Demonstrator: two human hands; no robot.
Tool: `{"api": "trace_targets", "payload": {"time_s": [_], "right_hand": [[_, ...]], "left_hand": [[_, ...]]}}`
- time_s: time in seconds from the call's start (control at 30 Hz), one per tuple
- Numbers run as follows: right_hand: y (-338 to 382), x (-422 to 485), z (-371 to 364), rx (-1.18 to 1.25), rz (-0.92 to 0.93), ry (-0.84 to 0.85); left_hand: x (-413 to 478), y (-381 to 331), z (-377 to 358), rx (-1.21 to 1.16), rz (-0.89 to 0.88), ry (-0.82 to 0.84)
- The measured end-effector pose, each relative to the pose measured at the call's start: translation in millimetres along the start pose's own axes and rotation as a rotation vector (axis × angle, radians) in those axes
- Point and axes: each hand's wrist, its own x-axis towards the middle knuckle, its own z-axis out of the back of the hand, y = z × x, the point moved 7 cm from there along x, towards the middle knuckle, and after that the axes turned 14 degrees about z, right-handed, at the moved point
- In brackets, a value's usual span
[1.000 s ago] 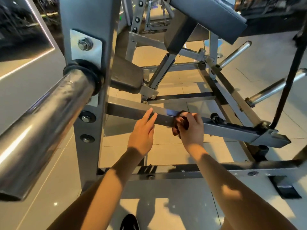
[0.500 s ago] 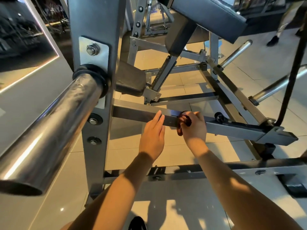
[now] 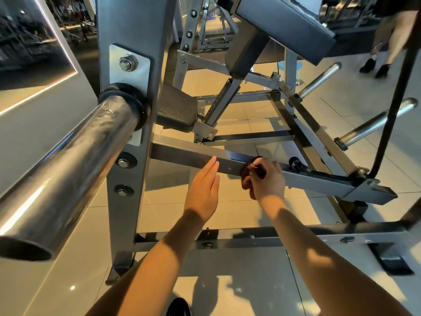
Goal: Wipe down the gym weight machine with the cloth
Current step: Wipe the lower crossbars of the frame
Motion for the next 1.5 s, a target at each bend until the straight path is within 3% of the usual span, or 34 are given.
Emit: {"api": "trace_targets", "payload": {"time_s": [0.1,0.27,0.47,0.6,0.7,0.77,0.9,1.0,1.13,1.23,1.37,1.5], "right_hand": [[40,6,-38,-0.03,0.097,0.112],[40,15,-40,-0.157,0.201,0.114],[-3,0,-17,-0.011,0.014,-0.033],[38,-6,-66,0.096,0.162,0.154],[35,-4,-74,0.097,0.159,0.164],[15,-4,-59,0.025,0.083,0.151],[-30,-12,-21,0.003,-0.061,-0.077],[-15,-7,-43,0.002,-0.048,0.036],[33,5,-72,-0.032,0.187,0.191],[13,1,-48,-0.041,0.157,0.111],[-45,-14,2,0.078,0.021,-0.14],[-49,-14,-3,0.076,-0.08,-0.111]], "left_hand": [[-3,9,4,-0.095,0.033,-0.033],[-3,11,-3,-0.088,0.036,-0.028],[-5,13,-3,-0.033,0.05,-0.023],[-5,14,4,-0.186,0.09,-0.031],[-4,15,5,-0.249,0.124,0.011],[-3,15,6,-0.202,0.118,0.018],[1,16,3,-0.088,0.132,0.041],[0,13,-1,-0.133,0.115,0.069],[4,6,-2,-0.125,0.086,0.024],[7,0,-4,-0.02,0.057,-0.017],[11,-4,-4,0.126,-0.016,-0.029],[9,-2,-5,0.345,-0.065,-0.029]]}}
